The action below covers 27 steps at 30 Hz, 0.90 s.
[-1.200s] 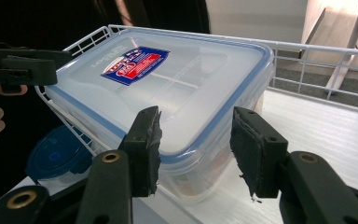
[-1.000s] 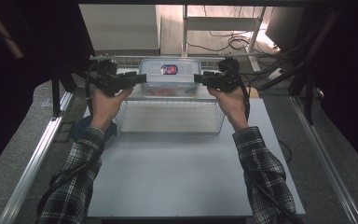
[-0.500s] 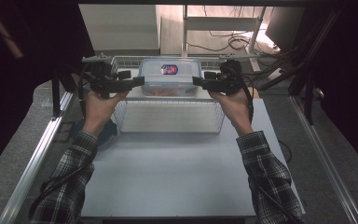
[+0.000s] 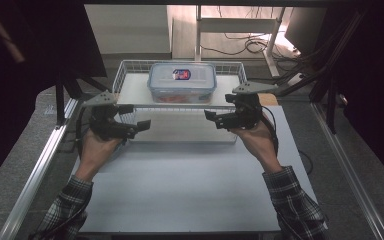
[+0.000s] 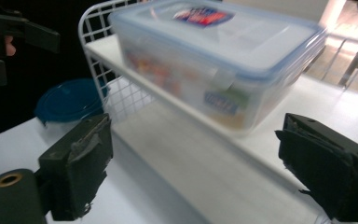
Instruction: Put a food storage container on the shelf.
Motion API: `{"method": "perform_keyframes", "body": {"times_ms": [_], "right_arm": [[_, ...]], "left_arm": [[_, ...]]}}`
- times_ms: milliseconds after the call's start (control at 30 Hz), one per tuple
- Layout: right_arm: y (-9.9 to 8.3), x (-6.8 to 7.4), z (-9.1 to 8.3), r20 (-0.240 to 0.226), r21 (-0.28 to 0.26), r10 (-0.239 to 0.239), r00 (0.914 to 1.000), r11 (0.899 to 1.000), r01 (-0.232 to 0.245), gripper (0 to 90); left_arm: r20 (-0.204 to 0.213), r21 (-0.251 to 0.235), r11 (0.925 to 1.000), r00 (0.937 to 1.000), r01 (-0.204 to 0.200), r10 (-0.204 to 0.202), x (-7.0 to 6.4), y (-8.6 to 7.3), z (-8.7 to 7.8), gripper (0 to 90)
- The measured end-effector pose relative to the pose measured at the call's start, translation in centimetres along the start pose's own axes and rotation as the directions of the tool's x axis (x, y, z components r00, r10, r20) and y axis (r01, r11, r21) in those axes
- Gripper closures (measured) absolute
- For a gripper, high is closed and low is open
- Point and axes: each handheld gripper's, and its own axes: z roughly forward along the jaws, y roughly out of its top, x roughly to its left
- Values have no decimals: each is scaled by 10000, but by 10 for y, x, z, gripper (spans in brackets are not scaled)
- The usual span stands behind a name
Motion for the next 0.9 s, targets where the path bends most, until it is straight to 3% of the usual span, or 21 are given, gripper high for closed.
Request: {"method": "perform_keyframes", "body": {"times_ms": [267, 367, 567, 733, 900], "right_arm": [[-35, 20, -8, -452, 266, -339, 9984, 9990, 351, 46], [-49, 25, -12, -586, 307, -383, 9975, 9987, 401, 38], [-82, 29, -16, -429, 426, -351, 9985, 9984, 369, 32], [-100, 32, -19, -319, 509, -476, 9984, 9975, 492, 31], [-114, 38, -21, -267, 553, -614, 9978, 9965, 628, 31]], "left_arm": [[-295, 283, 9981, 9980, -554, 562, -18, -43, 1, 58], [-222, 328, 9981, 9983, -529, 537, -22, -57, 3, 54], [-186, 417, 9975, 9982, -563, 571, -32, -85, 0, 58], [40, 280, 9988, 9992, -395, 394, -36, -104, -3, 62], [120, 607, 9973, 9991, -417, 410, -40, -122, 3, 64]]}}
